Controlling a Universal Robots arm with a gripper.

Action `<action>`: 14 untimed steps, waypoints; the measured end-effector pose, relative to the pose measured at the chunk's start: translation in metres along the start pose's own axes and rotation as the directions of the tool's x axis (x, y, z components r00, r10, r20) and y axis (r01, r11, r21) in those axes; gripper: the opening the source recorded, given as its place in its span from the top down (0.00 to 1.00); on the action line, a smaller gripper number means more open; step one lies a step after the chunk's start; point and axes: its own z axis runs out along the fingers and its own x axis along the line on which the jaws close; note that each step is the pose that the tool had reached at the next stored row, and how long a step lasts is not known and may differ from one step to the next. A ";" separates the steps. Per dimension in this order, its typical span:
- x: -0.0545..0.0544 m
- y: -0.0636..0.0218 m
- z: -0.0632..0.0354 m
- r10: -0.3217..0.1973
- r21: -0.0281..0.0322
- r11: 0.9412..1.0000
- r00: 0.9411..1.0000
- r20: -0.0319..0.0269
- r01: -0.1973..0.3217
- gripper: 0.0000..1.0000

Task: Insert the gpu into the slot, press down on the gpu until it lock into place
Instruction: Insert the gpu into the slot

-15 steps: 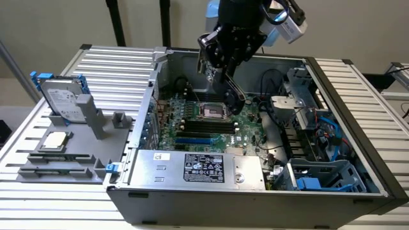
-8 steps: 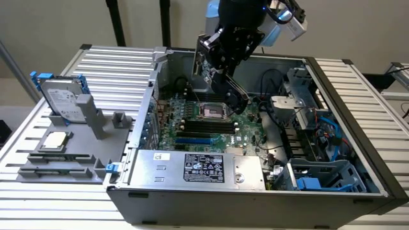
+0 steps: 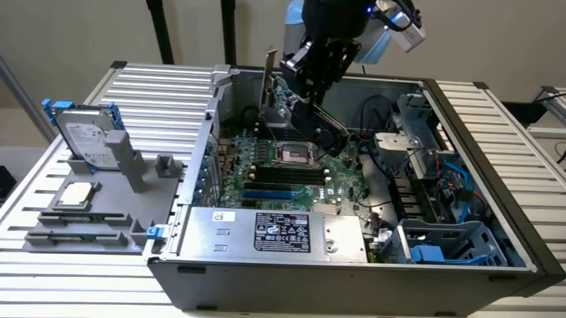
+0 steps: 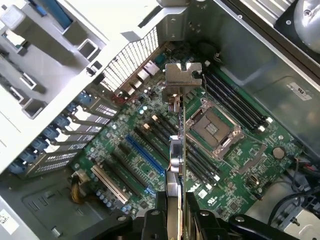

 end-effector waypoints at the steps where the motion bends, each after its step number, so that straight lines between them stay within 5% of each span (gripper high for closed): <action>1: 0.000 0.0000 0.0000 -0.018 0.001 1.000 1.000 -0.001 0.018 0.74; 8: 0.000 0.0000 0.0002 -0.144 0.002 0.990 0.990 -0.008 0.144 0.74; 14: 0.000 0.0000 0.0006 -0.240 -0.005 0.971 0.971 -0.002 0.240 0.74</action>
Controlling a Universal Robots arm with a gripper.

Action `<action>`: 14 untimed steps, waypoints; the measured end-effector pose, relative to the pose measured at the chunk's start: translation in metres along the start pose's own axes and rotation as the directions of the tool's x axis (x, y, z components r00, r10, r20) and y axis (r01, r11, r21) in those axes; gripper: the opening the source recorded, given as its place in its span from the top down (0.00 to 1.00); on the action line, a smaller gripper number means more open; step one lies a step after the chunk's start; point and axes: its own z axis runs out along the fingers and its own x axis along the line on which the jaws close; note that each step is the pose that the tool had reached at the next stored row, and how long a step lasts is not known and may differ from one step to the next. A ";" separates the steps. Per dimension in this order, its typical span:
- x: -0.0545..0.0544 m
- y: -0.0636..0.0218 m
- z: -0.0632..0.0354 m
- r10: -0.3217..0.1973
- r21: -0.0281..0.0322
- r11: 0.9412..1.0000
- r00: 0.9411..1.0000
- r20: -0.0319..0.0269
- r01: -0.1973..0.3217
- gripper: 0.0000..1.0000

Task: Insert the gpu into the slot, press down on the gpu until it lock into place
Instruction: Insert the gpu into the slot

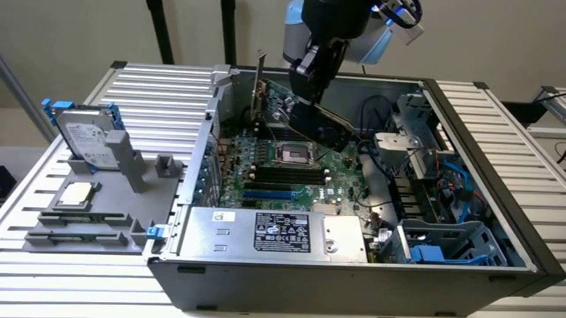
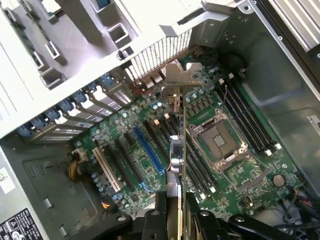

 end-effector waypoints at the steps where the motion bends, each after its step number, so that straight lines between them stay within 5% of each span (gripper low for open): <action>1: 0.000 0.0000 0.0001 -0.016 -0.001 1.000 1.000 0.001 0.016 0.74; 8: 0.000 -0.0001 0.0007 -0.127 -0.005 0.992 0.992 0.010 0.127 0.74; 14: 0.000 -0.0001 0.0013 -0.220 -0.006 0.976 0.975 0.017 0.220 0.74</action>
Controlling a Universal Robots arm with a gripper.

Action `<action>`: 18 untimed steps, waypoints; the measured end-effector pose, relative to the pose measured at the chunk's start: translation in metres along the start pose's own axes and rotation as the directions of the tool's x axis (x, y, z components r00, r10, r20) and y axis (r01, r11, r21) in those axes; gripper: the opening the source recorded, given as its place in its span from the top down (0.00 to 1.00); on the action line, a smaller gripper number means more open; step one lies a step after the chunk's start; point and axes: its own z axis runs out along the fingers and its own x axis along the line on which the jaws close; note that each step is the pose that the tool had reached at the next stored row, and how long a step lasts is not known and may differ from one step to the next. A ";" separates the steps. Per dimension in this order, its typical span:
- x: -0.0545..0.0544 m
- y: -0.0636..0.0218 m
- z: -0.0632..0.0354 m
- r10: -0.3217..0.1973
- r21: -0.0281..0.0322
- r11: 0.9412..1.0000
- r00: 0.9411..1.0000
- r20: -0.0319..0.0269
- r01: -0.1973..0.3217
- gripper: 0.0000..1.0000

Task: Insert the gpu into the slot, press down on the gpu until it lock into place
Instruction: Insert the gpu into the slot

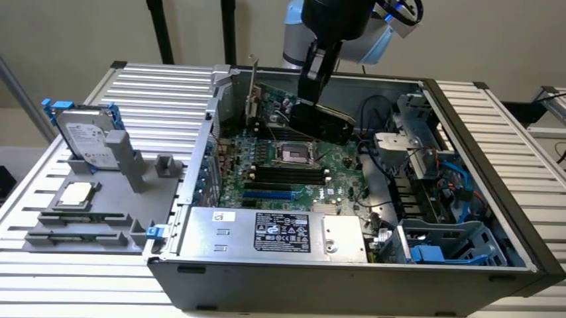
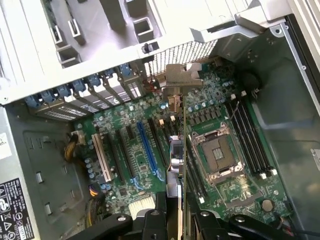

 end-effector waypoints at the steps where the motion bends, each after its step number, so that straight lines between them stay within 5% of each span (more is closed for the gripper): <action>1: 0.000 0.0000 0.0001 -0.016 0.000 1.000 1.000 0.001 0.016 0.74; 6: 0.000 -0.0001 0.0006 -0.091 0.000 0.996 0.996 0.010 0.091 0.74; 9: 0.000 -0.0001 0.0012 -0.132 0.007 0.991 0.991 0.019 0.132 0.74; 12: 0.000 -0.0002 0.0015 -0.166 0.022 0.986 0.986 0.023 0.165 0.74; 16: 0.001 0.0004 0.0029 -0.191 0.053 0.980 0.981 0.026 0.190 0.74; 18: 0.002 0.0012 0.0037 -0.201 0.062 0.978 0.979 0.026 0.199 0.74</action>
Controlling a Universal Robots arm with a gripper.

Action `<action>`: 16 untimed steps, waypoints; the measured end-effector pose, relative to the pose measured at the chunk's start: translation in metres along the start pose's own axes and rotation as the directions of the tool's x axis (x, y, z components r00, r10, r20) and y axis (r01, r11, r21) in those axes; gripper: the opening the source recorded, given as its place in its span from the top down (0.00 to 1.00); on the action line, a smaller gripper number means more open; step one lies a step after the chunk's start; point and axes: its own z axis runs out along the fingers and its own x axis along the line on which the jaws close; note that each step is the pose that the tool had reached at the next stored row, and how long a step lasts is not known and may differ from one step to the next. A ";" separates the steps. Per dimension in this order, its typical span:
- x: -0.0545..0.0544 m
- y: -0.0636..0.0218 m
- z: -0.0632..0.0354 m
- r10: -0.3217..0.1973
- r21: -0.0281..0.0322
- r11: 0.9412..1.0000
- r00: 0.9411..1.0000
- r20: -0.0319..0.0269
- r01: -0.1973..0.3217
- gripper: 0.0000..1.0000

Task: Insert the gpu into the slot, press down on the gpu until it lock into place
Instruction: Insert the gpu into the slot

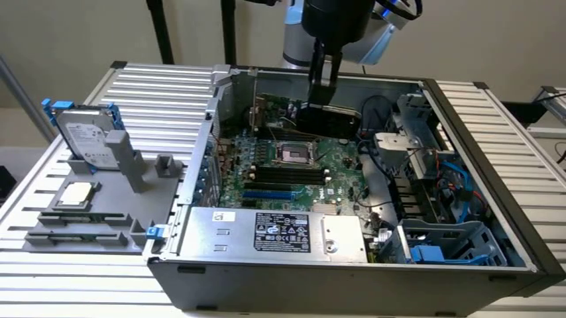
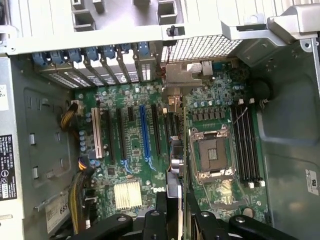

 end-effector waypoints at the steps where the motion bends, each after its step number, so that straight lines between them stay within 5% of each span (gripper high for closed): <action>1: 0.001 0.0004 0.0004 -0.005 0.001 1.000 1.000 0.000 0.005 0.74; 11: 0.009 0.0065 0.0036 -0.054 -0.001 0.999 0.999 -0.001 0.054 0.74; 12: 0.011 0.0088 0.0041 -0.054 0.001 0.999 0.999 -0.001 0.054 0.74; 16: 0.017 0.0222 0.0073 -0.055 0.025 0.998 0.998 0.001 0.055 0.74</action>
